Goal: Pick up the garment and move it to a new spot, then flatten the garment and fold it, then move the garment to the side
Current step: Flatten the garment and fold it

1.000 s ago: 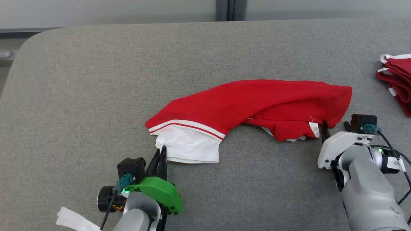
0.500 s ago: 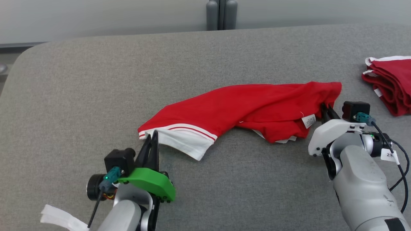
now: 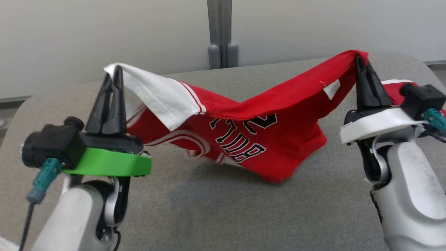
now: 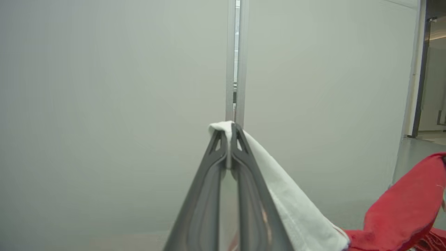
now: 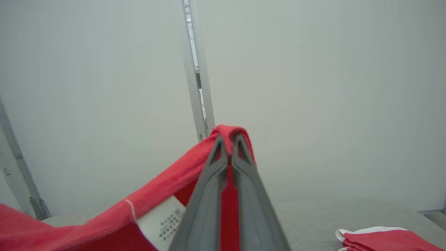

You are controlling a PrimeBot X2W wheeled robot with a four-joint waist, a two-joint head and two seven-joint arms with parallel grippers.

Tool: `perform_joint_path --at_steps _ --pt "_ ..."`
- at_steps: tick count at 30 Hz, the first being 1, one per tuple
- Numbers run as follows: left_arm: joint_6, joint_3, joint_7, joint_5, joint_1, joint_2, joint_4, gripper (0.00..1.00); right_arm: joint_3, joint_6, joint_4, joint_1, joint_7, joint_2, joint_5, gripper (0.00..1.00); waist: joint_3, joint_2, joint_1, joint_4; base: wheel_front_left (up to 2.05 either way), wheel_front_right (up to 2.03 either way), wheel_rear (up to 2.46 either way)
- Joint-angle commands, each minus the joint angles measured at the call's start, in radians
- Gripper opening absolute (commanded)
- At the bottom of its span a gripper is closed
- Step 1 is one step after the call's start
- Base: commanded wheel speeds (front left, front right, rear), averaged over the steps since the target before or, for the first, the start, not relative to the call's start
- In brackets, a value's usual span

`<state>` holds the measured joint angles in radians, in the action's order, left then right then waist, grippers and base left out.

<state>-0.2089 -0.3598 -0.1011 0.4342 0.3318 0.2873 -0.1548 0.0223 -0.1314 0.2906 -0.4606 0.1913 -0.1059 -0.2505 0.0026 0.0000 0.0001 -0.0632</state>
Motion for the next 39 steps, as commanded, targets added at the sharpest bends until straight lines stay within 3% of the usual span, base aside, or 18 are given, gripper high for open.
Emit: perform_joint_path --at_steps 1,6,11,16,19,24,29,34,39 --pt "-0.009 0.008 0.010 -0.014 0.025 0.022 -0.051 0.00 -0.003 0.002 -0.093 0.043 -0.028 -0.010 -0.015 0.00 -0.046 0.0000 -0.0001 -0.031 0.00 0.00 0.00" --pt "-0.028 0.040 0.060 -0.068 0.074 0.089 -0.261 0.00 -0.059 0.002 -0.488 0.158 -0.146 -0.024 -0.036 0.00 -0.067 0.0000 -0.0001 -0.047 0.00 0.00 0.00" --pt "-0.030 0.063 0.130 -0.119 0.147 0.146 -0.442 0.00 -0.114 0.001 -0.791 0.223 -0.242 -0.011 -0.037 0.00 -0.072 0.0000 -0.0001 -0.064 0.00 0.00 0.00" --pt "-0.015 0.060 0.220 -0.138 0.217 0.180 -0.540 0.00 -0.143 0.001 -0.965 0.249 -0.308 -0.002 -0.036 0.00 -0.056 0.0000 -0.0001 -0.083 0.00 0.00 0.00" --pt "-0.011 0.046 0.265 -0.126 0.242 0.179 -0.540 0.00 -0.156 0.001 -0.992 0.261 -0.346 0.004 -0.044 0.00 -0.031 0.0000 -0.0001 -0.092 0.00 0.00 0.00" --pt "-0.008 0.033 0.296 -0.051 0.267 0.138 -0.461 0.00 -0.177 0.001 -0.933 0.253 -0.370 0.014 -0.086 0.00 0.067 0.0000 -0.0001 -0.092 0.00 0.00 0.00" --pt "0.049 0.025 0.299 -0.011 0.397 0.121 -0.272 0.00 -0.160 0.001 -0.746 0.119 -0.354 0.008 -0.107 0.00 0.235 0.0000 -0.0001 -0.086 0.00 0.00 0.00" --pt "0.121 0.021 0.281 -0.029 0.685 0.096 0.030 0.00 -0.109 0.001 -0.425 -0.209 -0.295 -0.041 -0.048 0.00 0.365 0.0000 -0.0001 -0.085 0.00 0.00 0.00" --pt "0.126 0.045 0.143 -0.098 1.021 0.050 0.362 0.00 -0.110 0.001 -0.076 -0.612 -0.126 -0.017 0.072 0.00 0.456 0.0000 -0.0001 -0.077 0.00 0.00 0.00"
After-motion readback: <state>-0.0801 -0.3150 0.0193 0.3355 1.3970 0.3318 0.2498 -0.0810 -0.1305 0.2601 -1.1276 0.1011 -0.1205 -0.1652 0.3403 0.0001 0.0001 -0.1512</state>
